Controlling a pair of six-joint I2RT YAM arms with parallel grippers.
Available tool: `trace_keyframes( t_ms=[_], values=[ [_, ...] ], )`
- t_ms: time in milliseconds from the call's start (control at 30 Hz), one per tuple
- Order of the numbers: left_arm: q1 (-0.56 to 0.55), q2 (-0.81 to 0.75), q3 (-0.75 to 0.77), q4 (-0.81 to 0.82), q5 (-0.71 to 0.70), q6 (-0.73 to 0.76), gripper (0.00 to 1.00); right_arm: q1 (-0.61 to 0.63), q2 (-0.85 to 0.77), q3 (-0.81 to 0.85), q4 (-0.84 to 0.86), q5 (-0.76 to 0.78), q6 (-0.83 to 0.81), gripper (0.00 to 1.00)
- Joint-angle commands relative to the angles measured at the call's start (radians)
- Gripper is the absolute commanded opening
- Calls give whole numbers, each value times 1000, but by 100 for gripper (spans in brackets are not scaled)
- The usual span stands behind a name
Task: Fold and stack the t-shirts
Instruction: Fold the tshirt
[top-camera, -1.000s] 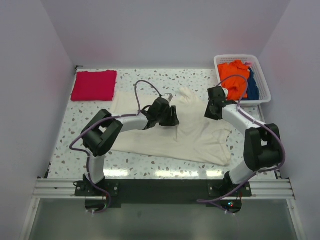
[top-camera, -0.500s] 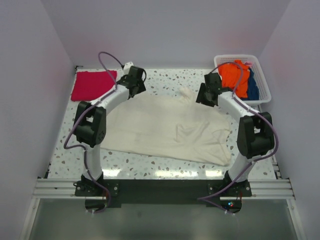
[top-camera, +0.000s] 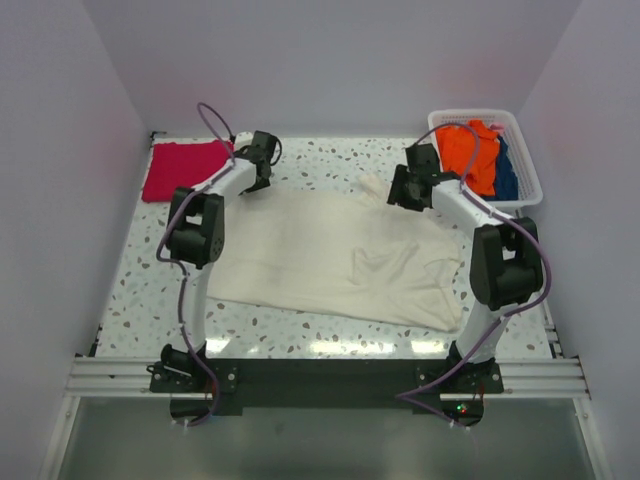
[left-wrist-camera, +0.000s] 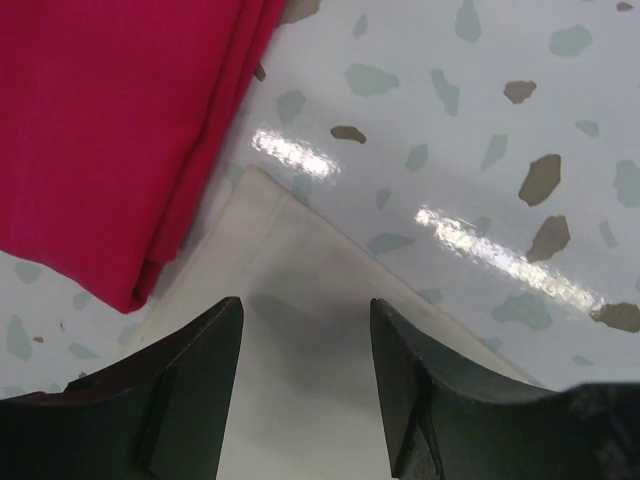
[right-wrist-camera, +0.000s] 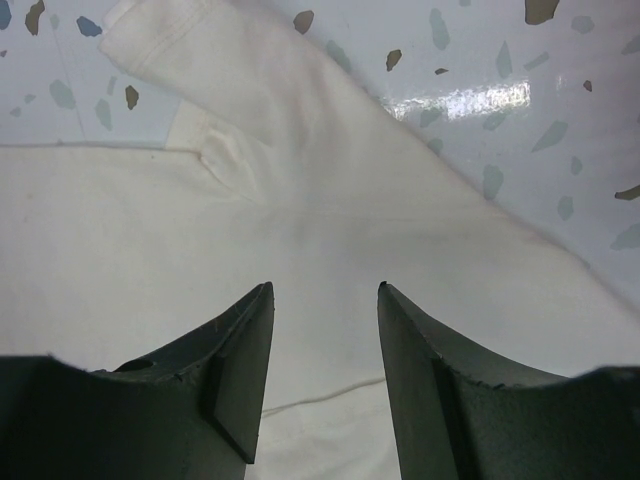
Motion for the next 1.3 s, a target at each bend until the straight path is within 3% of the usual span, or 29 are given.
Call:
trace_keyframes(
  t_ms=[0,567,1267],
  values=[
    [47,11,48,-6,-14,42,59,5,-14,-4,39,-14,-22,50],
    [179,28,59,63,171,47,59,5,-25,-24,56,-24,-25,50],
    [231,103,180,29,229,99,60,5,-5,-15,44,-7,-28,50]
  ],
)
